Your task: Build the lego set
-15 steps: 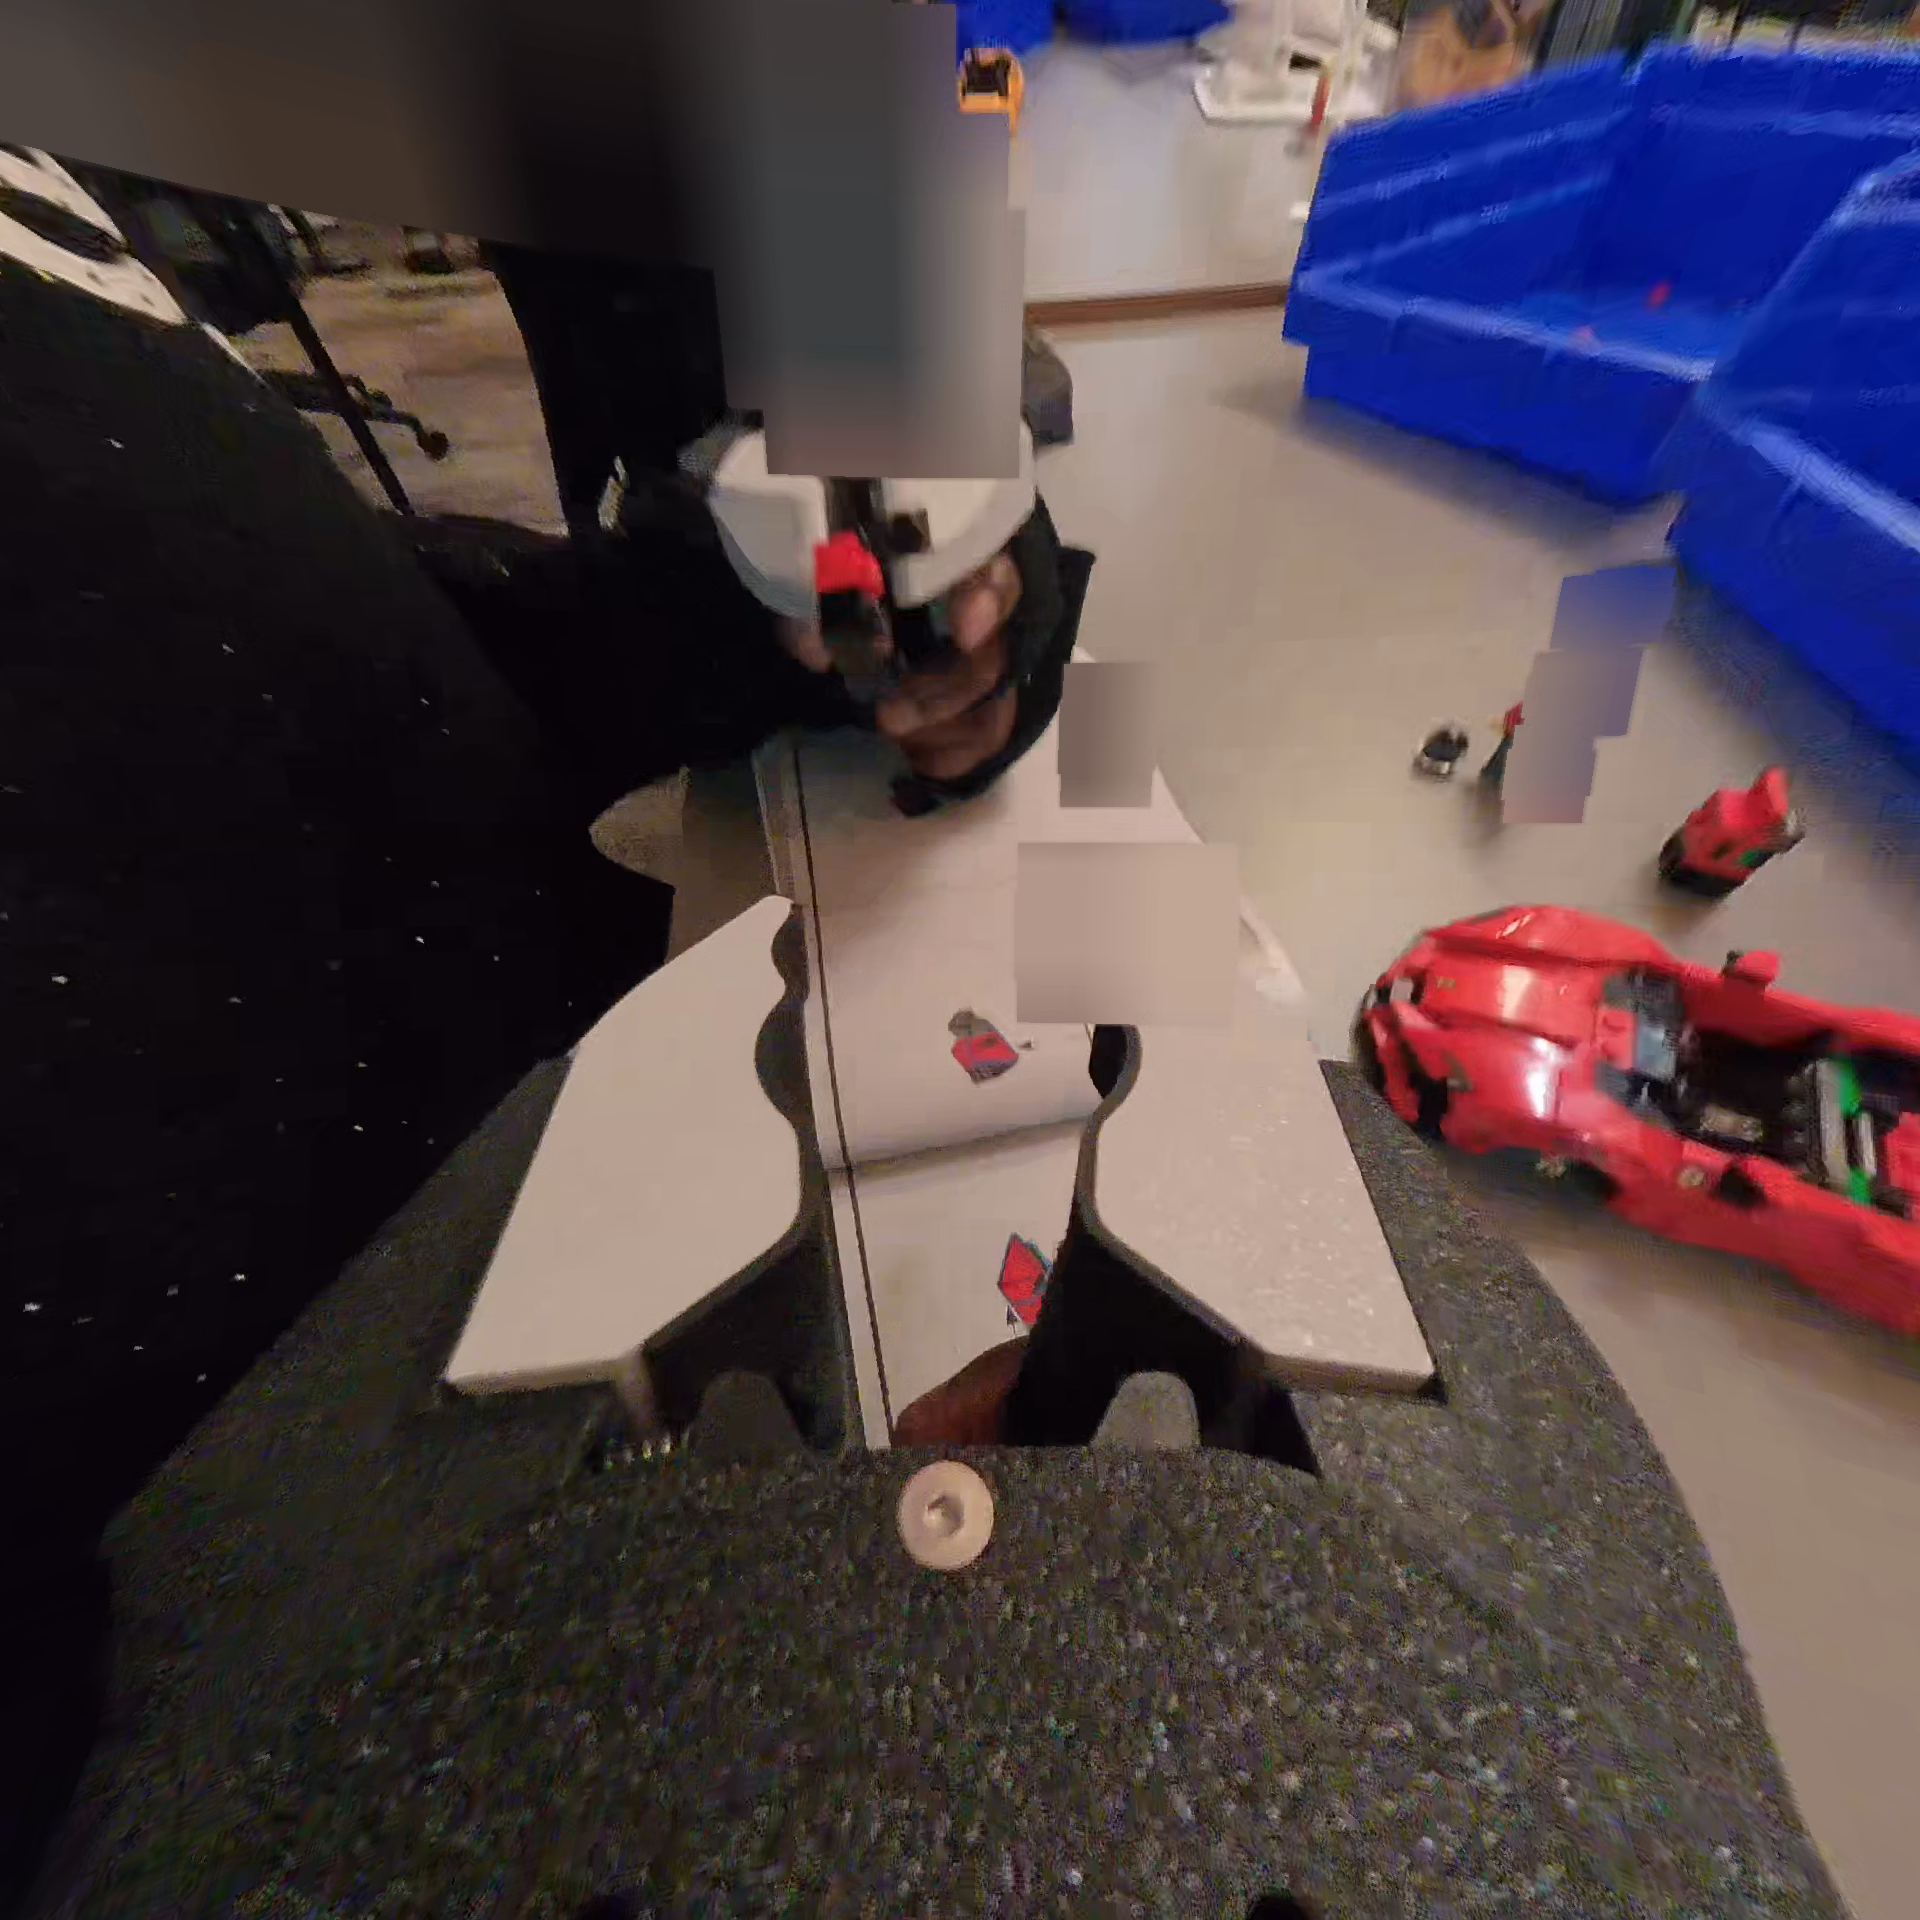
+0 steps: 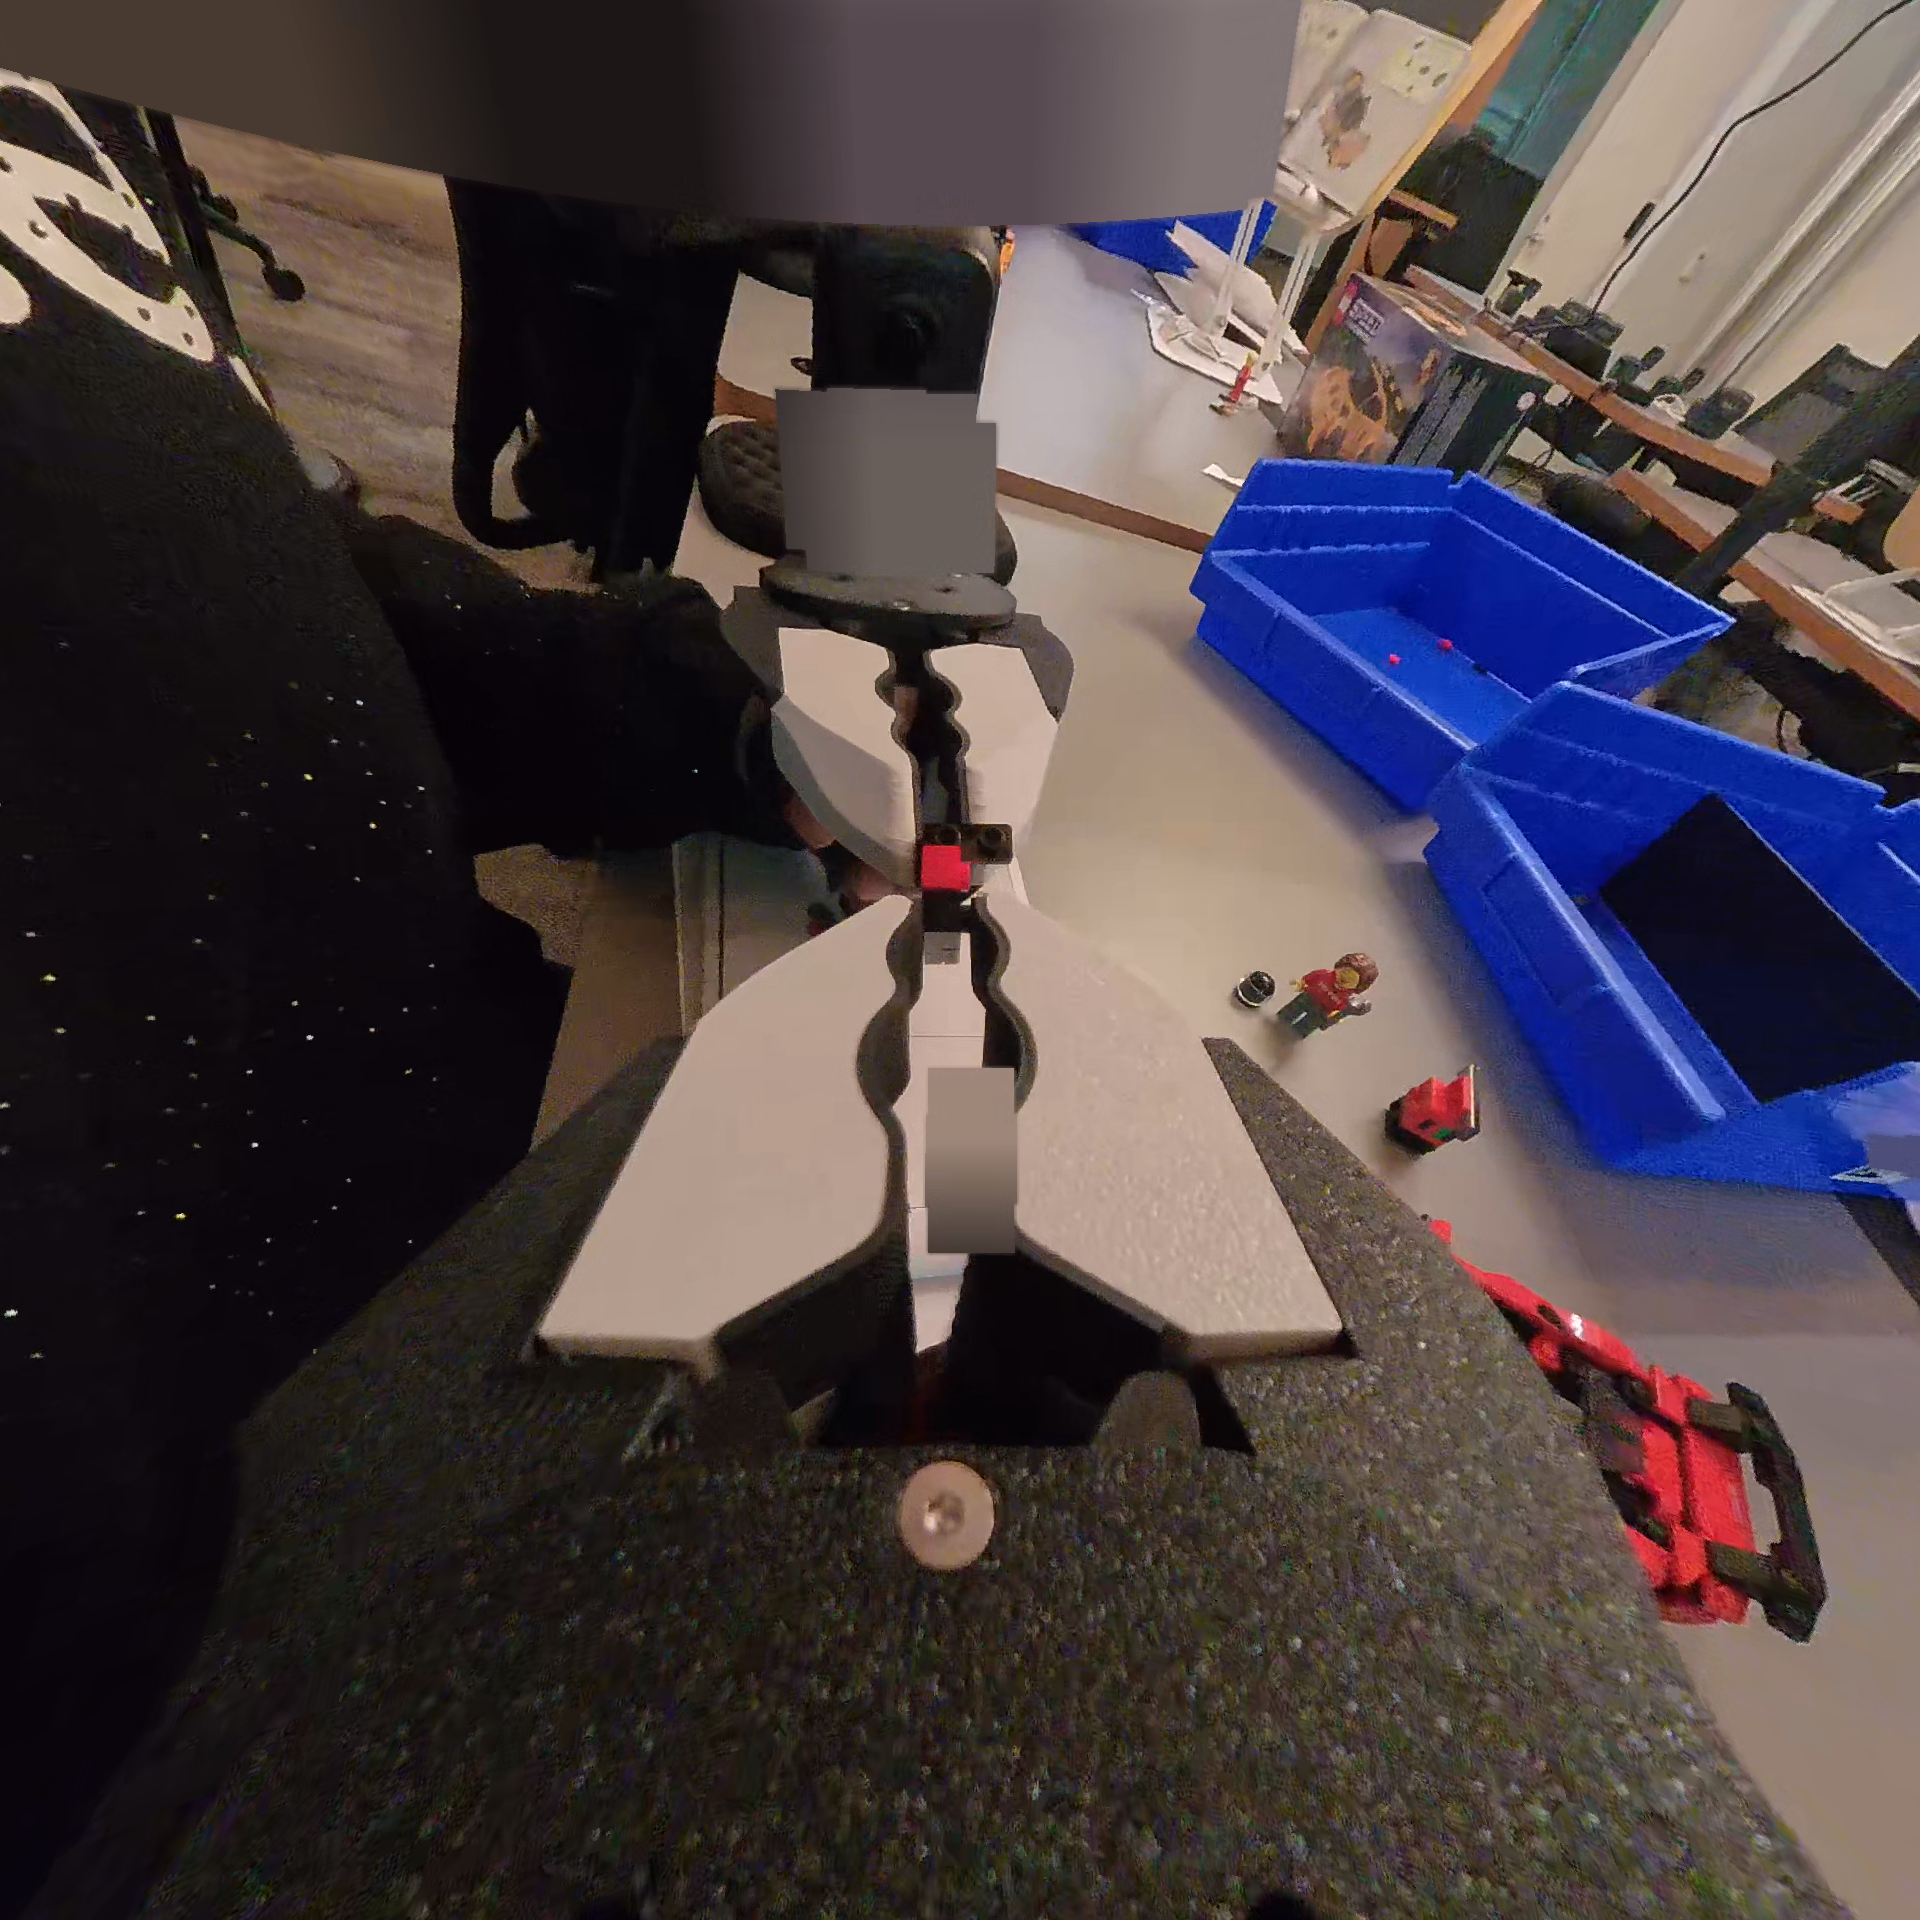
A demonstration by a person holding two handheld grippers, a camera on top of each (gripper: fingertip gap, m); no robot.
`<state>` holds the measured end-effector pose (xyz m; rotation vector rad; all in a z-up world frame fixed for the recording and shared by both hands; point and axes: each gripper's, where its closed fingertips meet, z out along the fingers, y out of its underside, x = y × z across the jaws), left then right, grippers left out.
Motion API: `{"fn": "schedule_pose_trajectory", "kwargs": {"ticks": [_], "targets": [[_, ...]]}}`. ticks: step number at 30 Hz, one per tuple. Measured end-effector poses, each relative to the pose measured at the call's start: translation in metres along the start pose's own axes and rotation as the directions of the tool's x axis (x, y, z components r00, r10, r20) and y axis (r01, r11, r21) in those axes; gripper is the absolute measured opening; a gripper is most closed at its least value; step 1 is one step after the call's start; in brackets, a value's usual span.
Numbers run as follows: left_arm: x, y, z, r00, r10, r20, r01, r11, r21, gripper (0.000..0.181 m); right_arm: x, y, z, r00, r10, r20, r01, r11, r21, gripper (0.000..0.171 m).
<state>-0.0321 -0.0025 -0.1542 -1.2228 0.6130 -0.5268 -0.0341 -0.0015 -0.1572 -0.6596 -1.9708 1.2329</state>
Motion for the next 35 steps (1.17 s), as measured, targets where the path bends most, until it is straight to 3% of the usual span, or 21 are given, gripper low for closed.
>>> {"fn": "schedule_pose_trajectory", "kwargs": {"ticks": [3,9,13,17,21,23,25,28,30,32,33,35], "targets": [[-0.015,-0.013,-0.009,0.993,0.012,0.115,-0.013,1.000,0.010,0.023,0.014,0.000,0.000,0.998,-0.045,-0.032,0.044,0.998,-0.042,0.009],[-0.048,-0.031,-0.057,0.929,-0.021,0.368,0.041,0.998,-0.046,0.026,0.056,-0.005,-0.001,0.930,-0.300,-0.210,0.278,0.952,-0.128,0.009],[-0.049,-0.037,-0.068,0.916,-0.112,0.386,0.128,0.992,-0.017,0.029,0.068,-0.015,-0.010,0.676,-0.652,-0.345,0.587,0.758,-0.283,0.008],[-0.049,-0.035,-0.074,0.906,-0.045,0.420,0.076,0.995,-0.058,0.028,0.077,0.000,-0.025,0.441,-0.852,-0.284,0.692,0.523,-0.497,0.008],[-0.050,-0.031,-0.081,0.894,-0.045,0.447,0.077,0.996,-0.053,0.029,0.090,0.034,-0.050,0.331,-0.936,-0.120,0.686,0.326,-0.650,0.008],[-0.052,-0.028,-0.085,0.886,-0.061,0.460,0.091,0.995,-0.045,0.028,0.094,0.053,-0.061,0.349,-0.936,-0.046,0.672,0.283,-0.685,0.008],[-0.056,-0.024,-0.089,0.876,-0.076,0.477,0.113,0.992,-0.050,0.028,0.096,0.061,-0.065,0.377,-0.925,-0.052,0.666,0.310,-0.679,0.008],[-0.062,-0.020,-0.089,0.855,-0.133,0.501,0.177,0.983,-0.041,0.027,0.091,0.041,-0.052,0.486,-0.852,-0.196,0.651,0.502,-0.569,0.008],[-0.069,-0.019,-0.083,0.835,-0.224,0.502,0.259,0.966,0.000,0.028,0.082,0.018,-0.029,0.605,-0.744,-0.282,0.628,0.664,-0.405,0.008],[-0.070,-0.024,-0.073,0.829,-0.331,0.450,0.346,0.937,0.053,0.031,0.068,0.002,-0.002,0.819,-0.514,-0.255,0.482,0.858,-0.179,0.008],[-0.070,-0.028,-0.066,0.827,-0.382,0.412,0.387,0.919,0.074,0.032,0.065,-0.009,0.007,0.888,-0.393,-0.241,0.391,0.919,-0.058,0.008],[-0.068,-0.032,-0.056,0.807,-0.477,0.347,0.483,0.872,0.076,0.036,0.065,-0.028,0.016,0.937,-0.274,-0.218,0.301,0.948,0.105,0.009]]}}
